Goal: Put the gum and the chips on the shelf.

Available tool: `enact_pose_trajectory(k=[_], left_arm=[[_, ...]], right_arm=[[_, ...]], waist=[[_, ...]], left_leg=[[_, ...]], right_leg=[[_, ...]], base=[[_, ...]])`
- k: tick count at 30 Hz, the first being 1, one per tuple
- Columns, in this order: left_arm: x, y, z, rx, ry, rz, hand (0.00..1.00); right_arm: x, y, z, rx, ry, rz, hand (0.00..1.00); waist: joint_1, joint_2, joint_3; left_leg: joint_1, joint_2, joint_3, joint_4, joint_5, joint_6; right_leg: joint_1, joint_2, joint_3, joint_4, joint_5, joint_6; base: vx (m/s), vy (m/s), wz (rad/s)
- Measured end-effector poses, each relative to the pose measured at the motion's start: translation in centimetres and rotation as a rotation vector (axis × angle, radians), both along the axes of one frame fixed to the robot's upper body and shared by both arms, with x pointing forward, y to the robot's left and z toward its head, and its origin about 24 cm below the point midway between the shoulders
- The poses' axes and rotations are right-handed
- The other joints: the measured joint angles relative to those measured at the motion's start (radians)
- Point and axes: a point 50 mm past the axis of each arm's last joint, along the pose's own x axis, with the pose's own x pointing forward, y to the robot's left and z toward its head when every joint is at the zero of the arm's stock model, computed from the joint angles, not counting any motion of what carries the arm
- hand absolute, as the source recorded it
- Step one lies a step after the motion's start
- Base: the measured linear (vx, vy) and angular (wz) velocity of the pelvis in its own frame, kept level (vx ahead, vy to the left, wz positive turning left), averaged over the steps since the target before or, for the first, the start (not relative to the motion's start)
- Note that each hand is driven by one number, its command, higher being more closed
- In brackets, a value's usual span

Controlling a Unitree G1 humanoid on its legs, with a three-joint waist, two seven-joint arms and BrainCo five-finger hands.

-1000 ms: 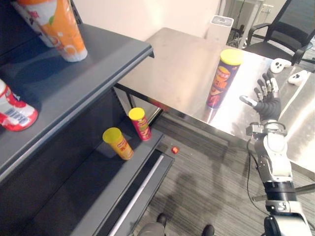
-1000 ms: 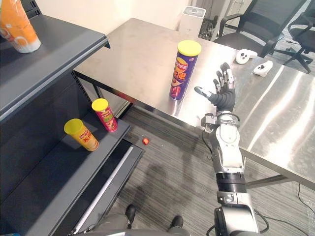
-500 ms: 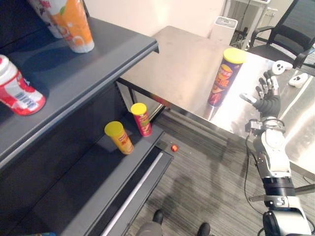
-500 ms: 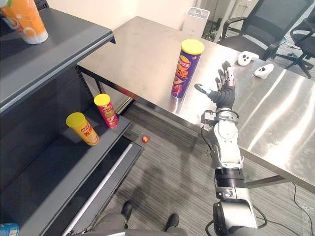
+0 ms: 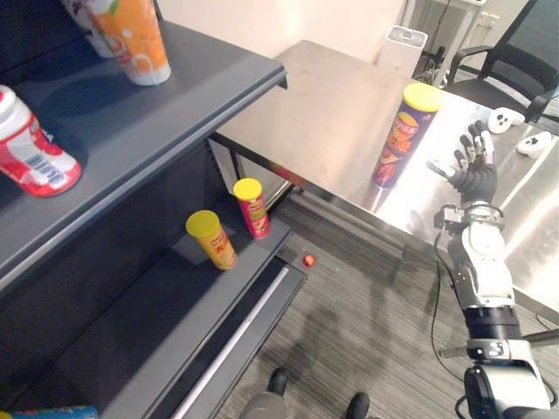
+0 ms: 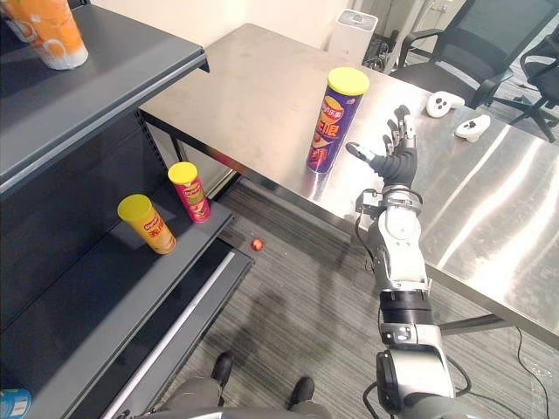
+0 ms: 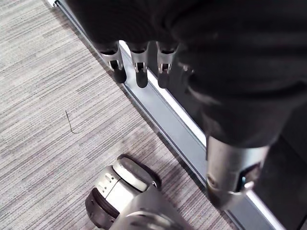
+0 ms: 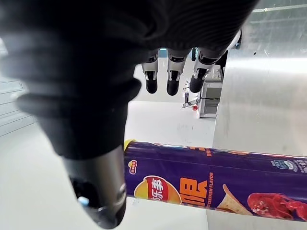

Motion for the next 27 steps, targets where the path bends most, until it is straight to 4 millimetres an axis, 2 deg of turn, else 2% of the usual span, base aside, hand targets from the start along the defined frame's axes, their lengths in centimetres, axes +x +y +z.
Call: enact_pose_trajectory(k=[11,17,22,23,24,27], left_arm=[[0.0,0.0,0.0,0.009,0.001,0.009,0.00],[0.3,0.0,0.0,0.008,-0.005,0.008,0.00],[0.7,0.0,0.2,0.013,-0.020,-0.006,0.00],[0.8,0.0,0.2,0.014,-0.024,-0.010,0.00],[1.0,0.0,0.2,0.014,-0.029,-0.015,0.00],[1.3,-0.1,0.2,0.013,-0.035,-0.016,0.00]], right_arm=[[0.8,-0.2,-0.3,0.018,0.034,-0.024,0.00],[1.2,-0.3,-0.5,0.032,0.057,-0.049,0.00],[2.0,-0.2,0.3,0.047,0.049,-0.064,0.00],[2.2,-0.2,0.4,0.053,0.051,-0.072,1.00],[2.4,-0.4,0.6,0.062,0.052,-0.083,1.00],[3.1,-0.2,1.2,0.069,0.055,-0.083,1.00]], waist=[[0.007,-0.007,0.002],[0.027,-0.014,0.013],[0.036,-0.014,0.025],[0.040,-0.014,0.028],[0.050,-0.013,0.034],[0.055,-0.013,0.043]], left_leg=[[-0.030,0.000,-0.022,-0.003,0.006,-0.002],[-0.051,0.000,-0.027,-0.004,0.008,-0.002],[-0.067,-0.003,-0.046,-0.004,0.009,-0.002],[-0.070,-0.003,-0.048,-0.004,0.008,-0.002],[-0.075,-0.003,-0.051,-0.003,0.009,-0.002],[-0.091,-0.006,-0.060,-0.001,0.011,-0.001]], right_leg=[[-0.016,0.001,-0.021,-0.006,0.000,0.000],[-0.034,0.001,-0.027,-0.008,0.000,0.000],[-0.035,0.001,-0.050,-0.020,0.001,0.001],[-0.036,0.001,-0.052,-0.022,0.001,0.001],[-0.039,0.001,-0.054,-0.023,0.001,0.001],[-0.048,0.000,-0.065,-0.023,0.001,0.001]], base=[[0.01,0.006,0.06],[0.01,0.002,0.02],[0.03,0.003,0.11],[0.04,0.007,0.08],[0.02,0.006,0.07],[0.03,0.010,0.09]])
